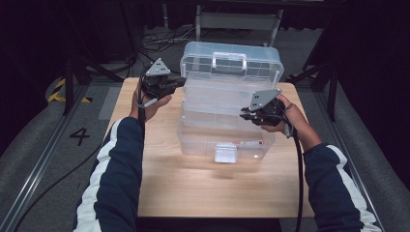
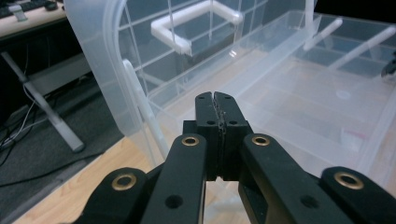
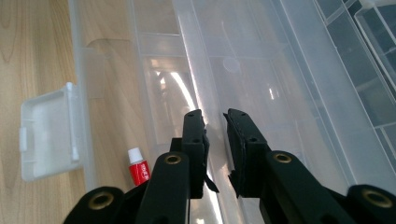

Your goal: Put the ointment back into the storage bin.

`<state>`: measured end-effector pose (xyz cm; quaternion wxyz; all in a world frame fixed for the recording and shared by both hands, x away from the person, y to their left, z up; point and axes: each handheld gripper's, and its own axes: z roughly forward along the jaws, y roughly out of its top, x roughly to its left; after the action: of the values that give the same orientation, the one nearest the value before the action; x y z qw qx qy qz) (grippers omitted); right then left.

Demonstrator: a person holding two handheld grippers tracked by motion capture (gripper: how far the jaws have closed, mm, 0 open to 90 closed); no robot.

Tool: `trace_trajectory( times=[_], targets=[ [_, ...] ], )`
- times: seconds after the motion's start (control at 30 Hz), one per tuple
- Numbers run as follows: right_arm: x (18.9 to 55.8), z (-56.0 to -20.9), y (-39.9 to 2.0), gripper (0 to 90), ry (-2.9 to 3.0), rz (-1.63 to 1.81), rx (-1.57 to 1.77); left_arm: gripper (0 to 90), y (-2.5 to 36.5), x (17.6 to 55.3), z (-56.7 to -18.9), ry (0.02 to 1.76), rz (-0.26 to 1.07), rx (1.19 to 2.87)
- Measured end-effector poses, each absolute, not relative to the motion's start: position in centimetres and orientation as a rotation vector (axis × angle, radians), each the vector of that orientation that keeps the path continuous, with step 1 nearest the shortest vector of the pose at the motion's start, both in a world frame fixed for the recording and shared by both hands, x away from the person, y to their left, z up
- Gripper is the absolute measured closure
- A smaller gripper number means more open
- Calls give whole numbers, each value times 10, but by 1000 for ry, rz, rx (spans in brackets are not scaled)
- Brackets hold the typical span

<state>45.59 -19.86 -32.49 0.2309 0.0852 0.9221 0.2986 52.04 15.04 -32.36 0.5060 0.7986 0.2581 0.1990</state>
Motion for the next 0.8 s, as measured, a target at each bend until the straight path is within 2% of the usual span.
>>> trace_trajectory(
  times=[0.47, 0.8],
  targets=[
    [451, -329, -197, 774, 2522, 826, 236, 892, 143, 528, -317, 651, 513, 1894],
    [444, -334, -200, 775, 2529, 844, 228, 896, 140, 529, -317, 655, 529, 1929]
  ],
)
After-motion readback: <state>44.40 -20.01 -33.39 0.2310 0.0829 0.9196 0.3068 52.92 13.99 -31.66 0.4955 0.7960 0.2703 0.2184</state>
